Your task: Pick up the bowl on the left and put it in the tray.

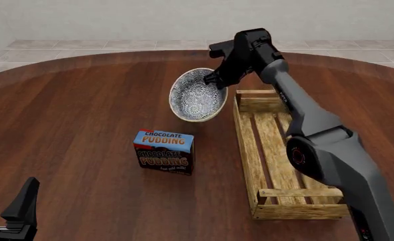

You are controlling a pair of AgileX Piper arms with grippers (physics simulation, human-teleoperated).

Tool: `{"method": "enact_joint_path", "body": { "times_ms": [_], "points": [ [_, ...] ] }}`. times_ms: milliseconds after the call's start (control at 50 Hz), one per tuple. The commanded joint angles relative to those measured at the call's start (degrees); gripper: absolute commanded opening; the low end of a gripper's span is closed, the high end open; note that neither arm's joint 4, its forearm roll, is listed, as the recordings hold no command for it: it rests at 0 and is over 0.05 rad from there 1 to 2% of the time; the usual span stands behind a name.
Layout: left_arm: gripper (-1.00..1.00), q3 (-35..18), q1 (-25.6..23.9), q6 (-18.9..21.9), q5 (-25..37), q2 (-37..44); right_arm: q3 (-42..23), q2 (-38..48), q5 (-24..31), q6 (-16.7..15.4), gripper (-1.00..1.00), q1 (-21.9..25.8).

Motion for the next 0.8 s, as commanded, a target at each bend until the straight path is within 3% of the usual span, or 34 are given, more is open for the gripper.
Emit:
{"method": "enact_joint_path", "body": {
  "times_ms": [20, 240, 460, 800],
  "points": [
    [1.00, 0.00, 0.01, 0.00, 0.00, 0.00, 0.81, -2.43, -0.01, -1.43, -1.00, -0.40],
    [1.00, 0.00, 0.00, 0.00, 0.00, 0.00, 1.54, -4.98, -0.01, -2.04, -1.00, -0.49],
    [1.00, 0.00, 0.00, 0.00, 0.00, 0.00, -0.27, -5.67, -0.03, -4.70, -1.00, -3.08],
    [1.00, 0.00, 0.00, 0.00, 0.00, 0.00, 0.13, -8.58, -0.03, -5.07, -1.00, -2.96]
  ]
}}
